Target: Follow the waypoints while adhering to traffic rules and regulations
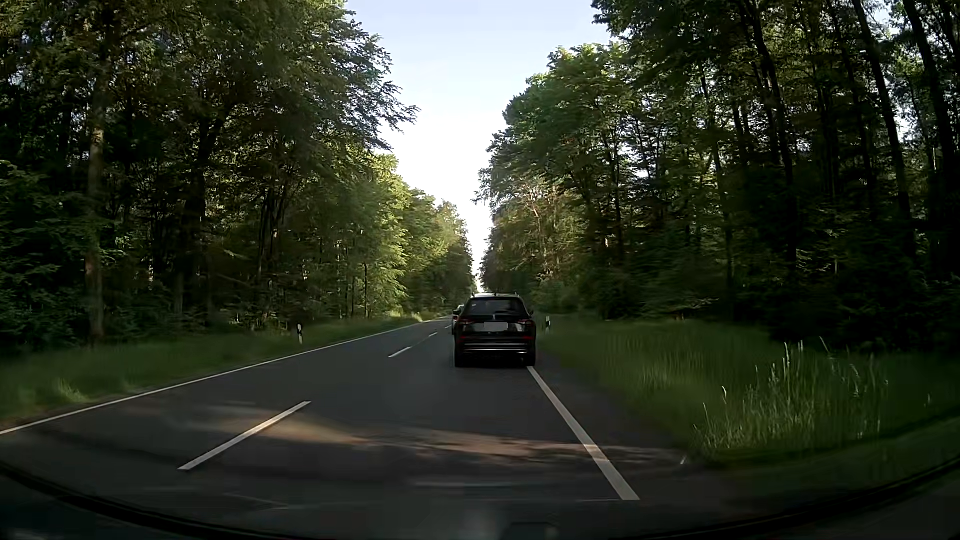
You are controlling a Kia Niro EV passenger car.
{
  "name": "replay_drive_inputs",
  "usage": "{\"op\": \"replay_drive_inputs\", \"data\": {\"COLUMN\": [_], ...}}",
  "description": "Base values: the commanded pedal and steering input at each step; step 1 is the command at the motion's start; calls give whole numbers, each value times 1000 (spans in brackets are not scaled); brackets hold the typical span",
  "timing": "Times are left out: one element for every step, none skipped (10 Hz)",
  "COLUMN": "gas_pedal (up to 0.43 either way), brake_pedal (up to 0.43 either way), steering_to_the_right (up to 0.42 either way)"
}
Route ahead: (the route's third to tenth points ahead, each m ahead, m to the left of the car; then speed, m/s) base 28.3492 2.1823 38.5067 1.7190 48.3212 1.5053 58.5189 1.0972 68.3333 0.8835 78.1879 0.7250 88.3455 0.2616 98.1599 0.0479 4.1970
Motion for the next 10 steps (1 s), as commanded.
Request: {"op": "replay_drive_inputs", "data": {"gas_pedal": [0,0,0,0,0,0,0,0,0,0], "brake_pedal": [6,0,0,0,0,0,0,0,0,0], "steering_to_the_right": [0,0,0,0,0,0,0,0,0,0]}}
